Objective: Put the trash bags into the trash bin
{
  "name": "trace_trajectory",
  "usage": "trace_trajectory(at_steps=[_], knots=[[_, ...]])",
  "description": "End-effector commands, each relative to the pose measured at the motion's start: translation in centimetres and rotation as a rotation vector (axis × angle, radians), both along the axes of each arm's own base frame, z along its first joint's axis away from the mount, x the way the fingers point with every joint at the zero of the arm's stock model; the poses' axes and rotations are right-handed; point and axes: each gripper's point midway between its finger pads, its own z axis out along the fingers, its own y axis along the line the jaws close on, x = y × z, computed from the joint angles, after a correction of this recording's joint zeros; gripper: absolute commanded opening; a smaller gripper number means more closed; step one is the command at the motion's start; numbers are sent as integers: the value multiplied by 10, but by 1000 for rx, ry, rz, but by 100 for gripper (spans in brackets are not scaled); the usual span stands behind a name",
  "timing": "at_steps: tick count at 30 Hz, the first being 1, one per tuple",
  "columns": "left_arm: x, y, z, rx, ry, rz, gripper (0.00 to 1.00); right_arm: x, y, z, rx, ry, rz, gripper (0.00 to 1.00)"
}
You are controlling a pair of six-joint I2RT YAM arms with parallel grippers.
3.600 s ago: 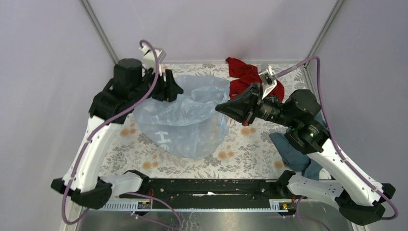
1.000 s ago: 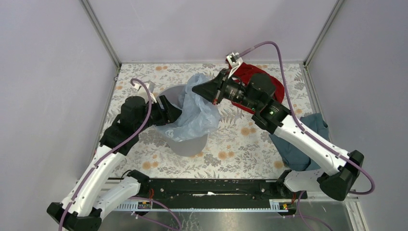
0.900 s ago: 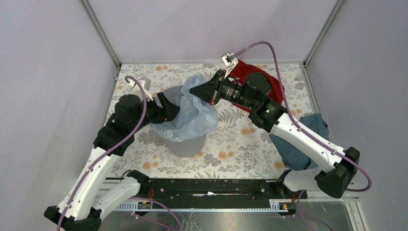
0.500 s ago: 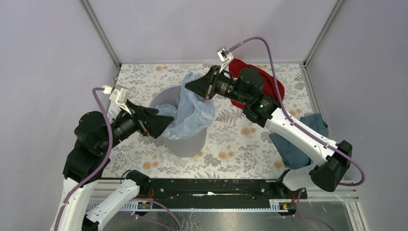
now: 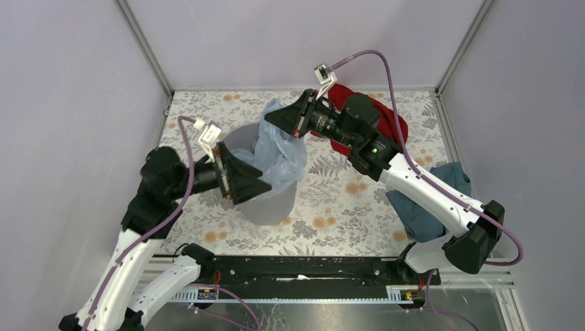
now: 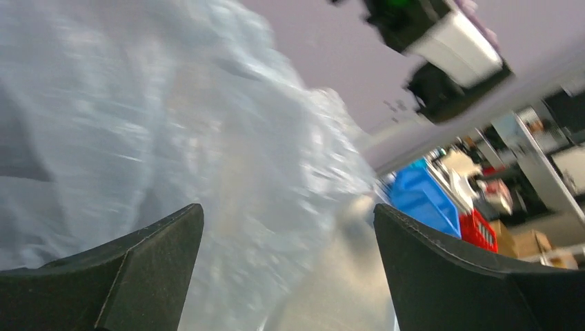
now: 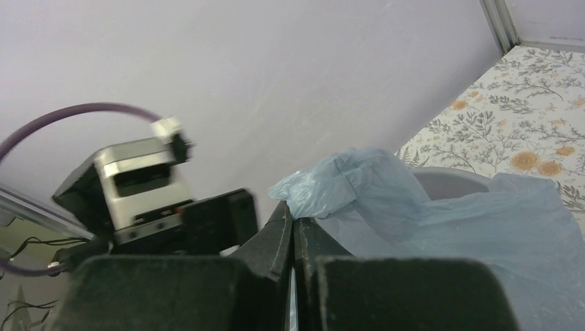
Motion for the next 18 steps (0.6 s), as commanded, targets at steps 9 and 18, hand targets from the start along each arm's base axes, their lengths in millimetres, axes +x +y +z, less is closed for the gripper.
trace_trajectory(at_steps=[9, 18], knots=[[133, 35, -105, 314, 251, 614, 67, -5, 11, 4, 55, 16, 45, 0], [134, 39, -130, 401, 263, 617, 63, -9, 32, -49, -48, 65, 68, 0]])
